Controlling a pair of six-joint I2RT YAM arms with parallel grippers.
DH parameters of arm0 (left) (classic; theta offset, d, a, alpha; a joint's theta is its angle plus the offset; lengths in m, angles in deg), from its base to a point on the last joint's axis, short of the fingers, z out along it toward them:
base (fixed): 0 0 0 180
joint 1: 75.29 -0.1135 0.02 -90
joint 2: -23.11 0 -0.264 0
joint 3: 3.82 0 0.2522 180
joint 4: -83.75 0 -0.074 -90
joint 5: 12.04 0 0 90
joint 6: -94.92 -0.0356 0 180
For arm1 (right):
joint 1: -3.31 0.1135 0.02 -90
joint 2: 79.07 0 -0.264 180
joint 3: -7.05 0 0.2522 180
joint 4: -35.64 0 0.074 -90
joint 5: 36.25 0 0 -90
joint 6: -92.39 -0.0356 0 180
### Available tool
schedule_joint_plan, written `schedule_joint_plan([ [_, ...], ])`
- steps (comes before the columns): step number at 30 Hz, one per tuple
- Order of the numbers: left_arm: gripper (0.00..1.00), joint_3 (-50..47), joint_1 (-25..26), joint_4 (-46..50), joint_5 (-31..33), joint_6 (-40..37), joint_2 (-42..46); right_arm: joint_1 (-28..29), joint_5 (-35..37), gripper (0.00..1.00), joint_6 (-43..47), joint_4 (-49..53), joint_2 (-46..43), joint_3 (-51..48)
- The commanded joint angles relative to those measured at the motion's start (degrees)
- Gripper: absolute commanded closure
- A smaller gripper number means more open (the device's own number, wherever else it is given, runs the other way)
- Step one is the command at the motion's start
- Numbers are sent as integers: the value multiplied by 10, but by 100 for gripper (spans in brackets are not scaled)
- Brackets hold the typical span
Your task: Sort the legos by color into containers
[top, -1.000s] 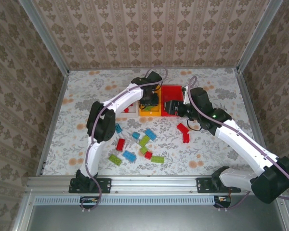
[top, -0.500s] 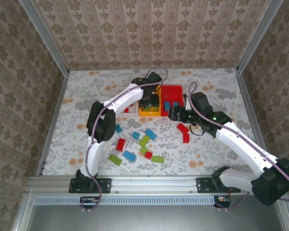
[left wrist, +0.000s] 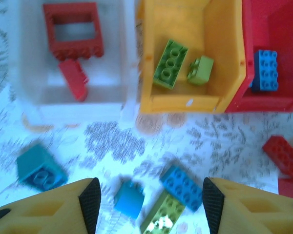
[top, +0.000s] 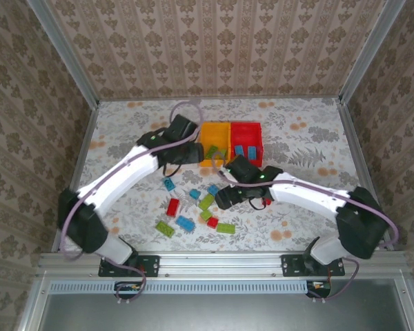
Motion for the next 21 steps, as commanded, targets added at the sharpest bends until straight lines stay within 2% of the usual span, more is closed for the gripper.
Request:
schedule_joint_plan([
  [1,38,-91,1,-40,-22,19,88,2,17,18,41,23,44,23],
  [6,35,-197,-1,-55,-51,37,215,7,16,18,64,23,119,62],
  [12,36,-225,-2,-26,-37,54,275,7,30,22,68,23,189,112],
  [16,36,-226,-2,-19,-37,57,286,7,27,30,66,23,229,151],
  [21,36,-225,-2,-11,-35,54,294,7,18,46,63,23,252,174],
])
